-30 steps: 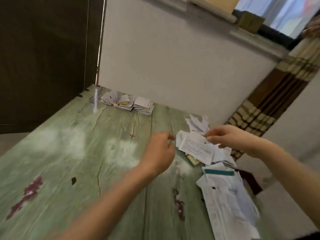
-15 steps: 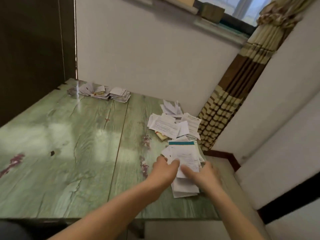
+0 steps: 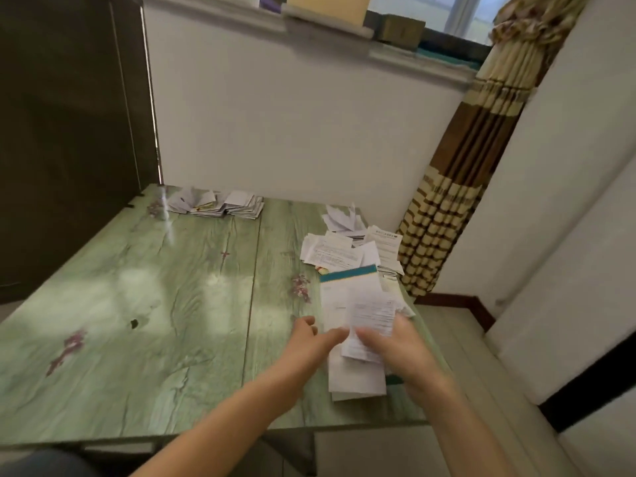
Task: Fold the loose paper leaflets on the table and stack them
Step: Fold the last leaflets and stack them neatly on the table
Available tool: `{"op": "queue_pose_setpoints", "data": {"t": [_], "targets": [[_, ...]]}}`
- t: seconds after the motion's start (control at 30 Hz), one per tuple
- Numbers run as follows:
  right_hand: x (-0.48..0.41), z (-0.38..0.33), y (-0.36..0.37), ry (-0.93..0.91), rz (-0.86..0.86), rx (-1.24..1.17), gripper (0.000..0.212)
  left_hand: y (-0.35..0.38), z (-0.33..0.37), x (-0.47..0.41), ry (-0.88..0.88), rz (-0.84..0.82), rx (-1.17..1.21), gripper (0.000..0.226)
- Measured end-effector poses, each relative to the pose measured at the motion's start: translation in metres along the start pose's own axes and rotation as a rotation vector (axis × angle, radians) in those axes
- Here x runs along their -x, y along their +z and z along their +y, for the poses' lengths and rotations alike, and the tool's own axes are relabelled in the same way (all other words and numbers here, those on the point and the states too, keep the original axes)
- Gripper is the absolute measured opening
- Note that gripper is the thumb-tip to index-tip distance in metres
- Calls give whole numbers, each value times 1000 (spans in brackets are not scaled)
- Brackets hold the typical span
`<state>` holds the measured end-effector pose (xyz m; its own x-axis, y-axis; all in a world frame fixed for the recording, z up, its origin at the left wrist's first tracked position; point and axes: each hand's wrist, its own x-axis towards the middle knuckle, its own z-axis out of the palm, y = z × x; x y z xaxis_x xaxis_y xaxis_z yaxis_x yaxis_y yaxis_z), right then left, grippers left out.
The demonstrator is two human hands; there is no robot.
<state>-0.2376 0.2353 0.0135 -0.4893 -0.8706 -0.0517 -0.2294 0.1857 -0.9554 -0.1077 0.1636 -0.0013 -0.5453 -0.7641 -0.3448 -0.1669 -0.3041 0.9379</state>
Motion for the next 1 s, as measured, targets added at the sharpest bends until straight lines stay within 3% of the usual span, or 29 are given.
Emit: {"op": "queue_pose_setpoints", "data": {"t": [0.1, 0.2, 0.3, 0.43, 0.6, 0.7, 0.77, 0.8, 0.87, 1.0], "targets": [[8, -15, 26, -108, -76, -190, 34, -24, 2, 10, 186, -5, 16, 48], [7, -21, 61, -234, -34, -190, 31, -50, 5, 20, 485, 143, -69, 23], [3, -18, 82, -274, -57, -234, 34, -67, 8, 21, 637, 194, -158, 29], [-3, -1, 98, -181, -118, -137, 44, -76, -5, 15, 594, 163, -186, 44], [2, 1, 93, -222, -109, 91, 38, -75, -5, 9, 577, 263, -217, 35], [-8, -10, 57, -330, 236, 205, 32, -76, 3, 13, 534, 295, -120, 31], [-28, -10, 21, -296, 518, 337, 27, -75, 4, 14, 451, 249, -13, 27], [-38, -10, 5, -247, 578, 419, 26, -75, 3, 14, 410, 238, 34, 25], [-53, -7, -12, -143, 466, 609, 38, -71, 0, 14, 326, 234, 114, 23], [-75, 6, -14, 88, 87, 990, 103, -67, -8, 7, 167, 206, 252, 26]]}}
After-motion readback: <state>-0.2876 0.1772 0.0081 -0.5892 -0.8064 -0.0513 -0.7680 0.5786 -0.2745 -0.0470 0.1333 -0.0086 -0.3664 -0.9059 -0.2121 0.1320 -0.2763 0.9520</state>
